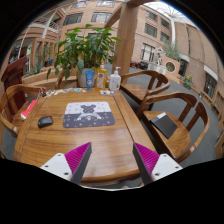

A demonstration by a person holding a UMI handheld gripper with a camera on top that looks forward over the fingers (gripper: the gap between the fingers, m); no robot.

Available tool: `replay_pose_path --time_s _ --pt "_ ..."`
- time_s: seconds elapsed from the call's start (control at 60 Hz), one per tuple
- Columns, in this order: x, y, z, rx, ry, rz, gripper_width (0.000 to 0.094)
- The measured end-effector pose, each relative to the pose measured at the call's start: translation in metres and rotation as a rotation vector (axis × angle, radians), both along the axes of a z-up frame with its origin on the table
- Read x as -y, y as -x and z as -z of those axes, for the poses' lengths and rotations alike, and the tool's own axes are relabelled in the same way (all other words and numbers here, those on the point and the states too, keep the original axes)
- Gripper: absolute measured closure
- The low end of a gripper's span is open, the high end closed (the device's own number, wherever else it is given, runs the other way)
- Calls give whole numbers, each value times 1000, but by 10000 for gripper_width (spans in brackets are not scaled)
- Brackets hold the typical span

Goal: Arrange mouse

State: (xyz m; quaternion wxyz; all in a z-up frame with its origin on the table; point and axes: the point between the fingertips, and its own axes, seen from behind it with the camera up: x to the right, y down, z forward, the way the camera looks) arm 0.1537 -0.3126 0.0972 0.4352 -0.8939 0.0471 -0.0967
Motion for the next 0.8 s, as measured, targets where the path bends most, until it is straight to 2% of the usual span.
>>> replay_pose_path --time_s 0.2,0.5,0.65,0.8 --pt "3 94 54 -50 68 -135 83" --pt "-55 266 80 -186 22 -368 80" --pt "-98 307 88 -211 15 -408 82" --pt "-133 320 102 -249 34 -380 84"
